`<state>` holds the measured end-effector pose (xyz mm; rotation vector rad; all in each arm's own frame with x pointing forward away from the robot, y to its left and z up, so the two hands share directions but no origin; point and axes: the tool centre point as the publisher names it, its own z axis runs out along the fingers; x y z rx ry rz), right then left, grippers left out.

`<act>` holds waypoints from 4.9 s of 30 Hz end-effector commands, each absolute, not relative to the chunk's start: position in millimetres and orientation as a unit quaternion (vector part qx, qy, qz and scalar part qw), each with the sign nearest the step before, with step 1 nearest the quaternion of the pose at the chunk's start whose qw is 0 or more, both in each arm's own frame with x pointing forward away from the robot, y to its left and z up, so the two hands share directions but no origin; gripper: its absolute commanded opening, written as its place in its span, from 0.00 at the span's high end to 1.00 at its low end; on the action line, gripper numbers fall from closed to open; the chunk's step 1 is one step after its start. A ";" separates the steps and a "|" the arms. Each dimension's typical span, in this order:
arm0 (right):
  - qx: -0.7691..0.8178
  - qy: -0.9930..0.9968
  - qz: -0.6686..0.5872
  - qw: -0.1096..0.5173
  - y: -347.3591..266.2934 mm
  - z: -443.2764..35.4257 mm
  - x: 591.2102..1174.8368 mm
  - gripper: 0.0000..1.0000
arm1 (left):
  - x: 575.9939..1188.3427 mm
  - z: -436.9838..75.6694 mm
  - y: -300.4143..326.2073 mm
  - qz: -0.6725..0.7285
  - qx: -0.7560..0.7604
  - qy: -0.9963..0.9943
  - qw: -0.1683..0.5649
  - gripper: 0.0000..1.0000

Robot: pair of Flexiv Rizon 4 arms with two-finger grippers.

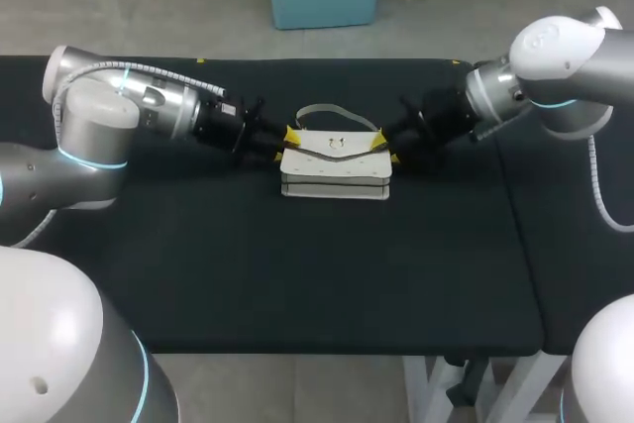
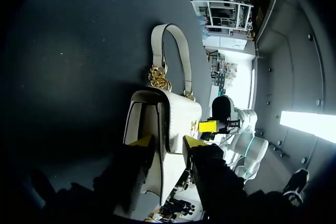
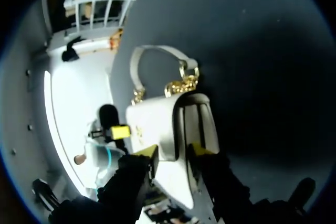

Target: Pick up the bag, open it, inspect its contents, close it, and place it on the opposite side

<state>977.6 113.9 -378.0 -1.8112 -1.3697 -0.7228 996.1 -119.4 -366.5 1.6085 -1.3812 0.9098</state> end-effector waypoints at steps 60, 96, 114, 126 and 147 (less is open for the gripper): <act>-0.705 -0.581 -0.261 0.311 101.3 -381.0 956.0 1.00 | 974.5 -306.8 -15.8 0.353 0.685 -0.577 0.271 0.00; -0.737 -0.580 -0.242 0.248 -14.6 -368.0 1014.6 1.00 | 1005.0 -282.7 32.0 0.254 0.676 -0.661 0.206 0.00; -0.730 -0.612 -0.213 0.217 -133.5 -372.9 1062.6 1.00 | 1028.6 -276.9 72.7 0.185 0.672 -0.695 0.177 0.00; -0.730 -0.612 -0.213 0.217 -133.5 -372.9 1062.6 1.00 | 1031.9 -277.2 86.6 0.161 0.681 -0.696 0.160 0.00; -0.776 -0.588 -0.203 0.110 -267.3 -371.9 1113.7 1.00 | 1026.0 -261.5 107.3 0.126 0.693 -0.702 0.103 0.00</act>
